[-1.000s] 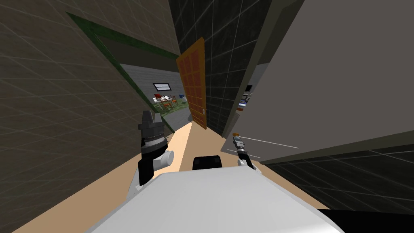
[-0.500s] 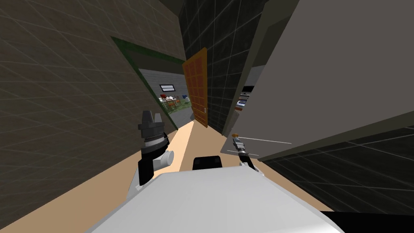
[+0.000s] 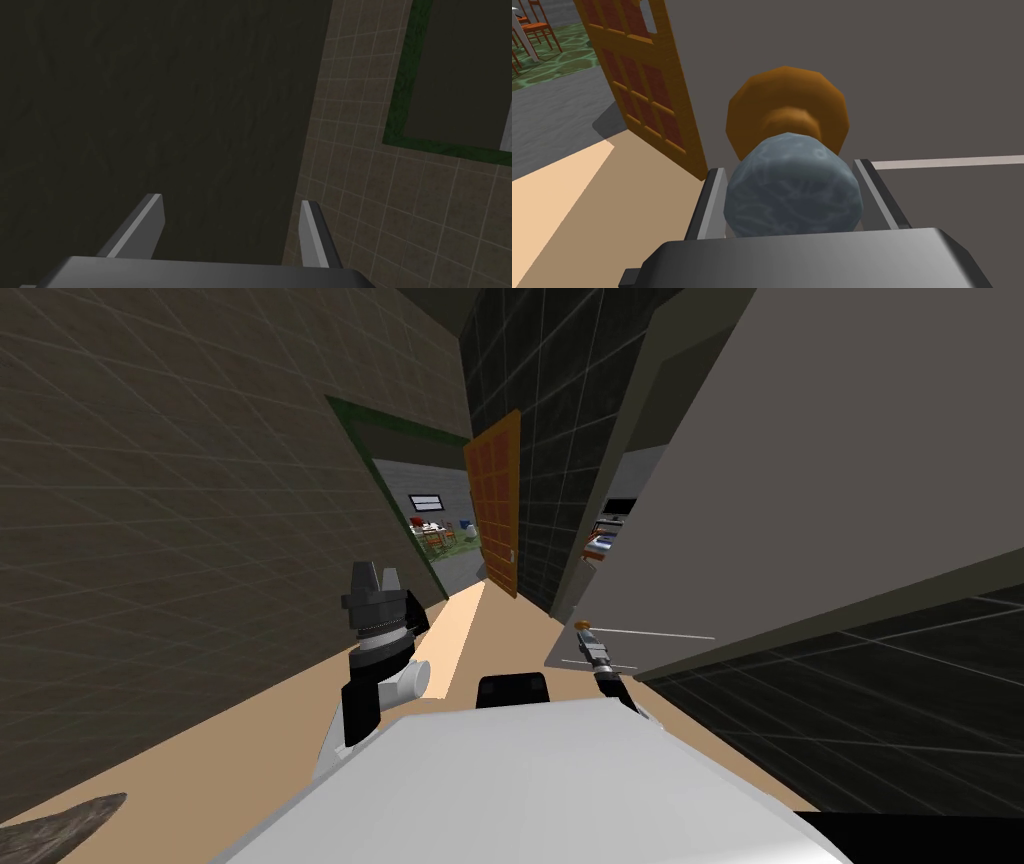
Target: Pull the door open
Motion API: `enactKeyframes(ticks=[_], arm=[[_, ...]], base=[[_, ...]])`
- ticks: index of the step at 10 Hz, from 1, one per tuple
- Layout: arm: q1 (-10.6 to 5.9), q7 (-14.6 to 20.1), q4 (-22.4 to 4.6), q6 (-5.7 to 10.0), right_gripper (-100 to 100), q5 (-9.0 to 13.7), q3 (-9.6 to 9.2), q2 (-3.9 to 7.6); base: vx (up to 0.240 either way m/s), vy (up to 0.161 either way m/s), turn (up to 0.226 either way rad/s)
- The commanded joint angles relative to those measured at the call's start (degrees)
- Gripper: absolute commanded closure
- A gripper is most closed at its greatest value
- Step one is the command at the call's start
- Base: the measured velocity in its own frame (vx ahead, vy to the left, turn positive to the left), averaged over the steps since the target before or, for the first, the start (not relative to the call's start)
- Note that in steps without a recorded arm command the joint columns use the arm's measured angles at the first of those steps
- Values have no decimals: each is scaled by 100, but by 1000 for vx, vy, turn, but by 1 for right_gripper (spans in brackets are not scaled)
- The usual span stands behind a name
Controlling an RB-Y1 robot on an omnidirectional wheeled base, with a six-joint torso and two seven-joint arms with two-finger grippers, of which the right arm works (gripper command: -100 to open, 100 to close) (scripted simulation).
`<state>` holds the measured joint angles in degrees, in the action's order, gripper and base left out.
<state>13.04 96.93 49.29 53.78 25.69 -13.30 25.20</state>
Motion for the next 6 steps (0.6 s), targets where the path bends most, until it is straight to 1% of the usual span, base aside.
enactKeyframes(ticks=[1, 2, 3, 4, 5, 6], arm=[[81, 139, 6, 155, 100, -57, -96, 110], [118, 204, 4, 221, 100, -86, -147, 161], [97, 148, 8, 151, 100, -70, -123, 116], [180, 257, -40, 309, 100, -125, -221, 191], [196, 283, -53, 351, 100, -136, -240, 211], [231, 339, -81, 444, 100, -161, -283, 257]], base=[[-238, -51, 122], [-248, -50, 129], [-111, -18, 28], [-161, -35, 141], [-193, -51, 136], [-168, -28, 107]])
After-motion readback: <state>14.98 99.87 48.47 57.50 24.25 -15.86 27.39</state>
